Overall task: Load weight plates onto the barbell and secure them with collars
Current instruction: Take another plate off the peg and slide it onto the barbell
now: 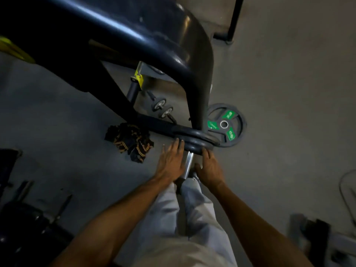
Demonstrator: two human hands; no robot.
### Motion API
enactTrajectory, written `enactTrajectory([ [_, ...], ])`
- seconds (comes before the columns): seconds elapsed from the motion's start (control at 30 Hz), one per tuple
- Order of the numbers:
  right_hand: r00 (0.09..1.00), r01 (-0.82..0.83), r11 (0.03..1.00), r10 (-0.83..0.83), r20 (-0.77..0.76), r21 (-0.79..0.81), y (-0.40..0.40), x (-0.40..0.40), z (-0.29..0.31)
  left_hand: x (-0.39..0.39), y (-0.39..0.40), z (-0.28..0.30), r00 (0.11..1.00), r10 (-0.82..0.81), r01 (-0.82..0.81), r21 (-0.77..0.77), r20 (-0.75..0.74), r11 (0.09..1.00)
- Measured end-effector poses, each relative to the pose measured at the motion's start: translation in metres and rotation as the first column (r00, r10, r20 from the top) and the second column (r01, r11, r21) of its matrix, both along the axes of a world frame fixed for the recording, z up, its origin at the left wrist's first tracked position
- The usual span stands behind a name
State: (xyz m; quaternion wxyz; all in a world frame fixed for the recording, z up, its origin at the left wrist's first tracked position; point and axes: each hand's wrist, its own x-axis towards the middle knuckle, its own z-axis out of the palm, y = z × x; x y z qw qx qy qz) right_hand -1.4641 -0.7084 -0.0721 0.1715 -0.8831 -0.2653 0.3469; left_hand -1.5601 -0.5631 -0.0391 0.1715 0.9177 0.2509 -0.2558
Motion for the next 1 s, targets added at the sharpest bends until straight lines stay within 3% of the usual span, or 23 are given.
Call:
enactTrajectory([
  [0.13, 0.999, 0.042, 0.999, -0.042, 0.000, 0.017, 0.002, -0.013, -0.021, 0.001, 0.005, -0.028, 0.995, -0.096, 0.096, -0.079, 0.014, 0.992],
  [0.3, 0.979, 0.158, 0.986, -0.164, 0.119, 0.063, 0.006, -0.019, -0.035, 0.005, 0.010, -0.045, 0.987, -0.068, 0.078, -0.068, 0.147, 0.995],
  [0.57, 0.945, 0.099, 0.994, -0.080, 0.317, -0.045, 0.012, -0.019, -0.052, 0.004, 0.015, -0.081, 0.956, -0.089, 0.103, -0.036, 0.279, 0.994],
  [0.67, 0.951, 0.134, 0.989, -0.111, 0.289, -0.060, 0.013, -0.026, -0.056, 0.003, 0.011, -0.086, 0.959, -0.119, 0.120, 0.013, 0.258, 0.993],
  [0.77, 0.957, 0.141, 0.989, -0.126, 0.260, -0.042, 0.011, -0.034, -0.056, 0.000, 0.008, -0.083, 0.969, -0.201, 0.199, 0.028, 0.143, 0.980],
  [1.0, 0.957, -0.058, 0.980, 0.109, 0.270, -0.190, 0.005, -0.039, -0.055, -0.012, 0.009, -0.087, 0.962, -0.267, 0.266, 0.016, 0.049, 0.964],
])
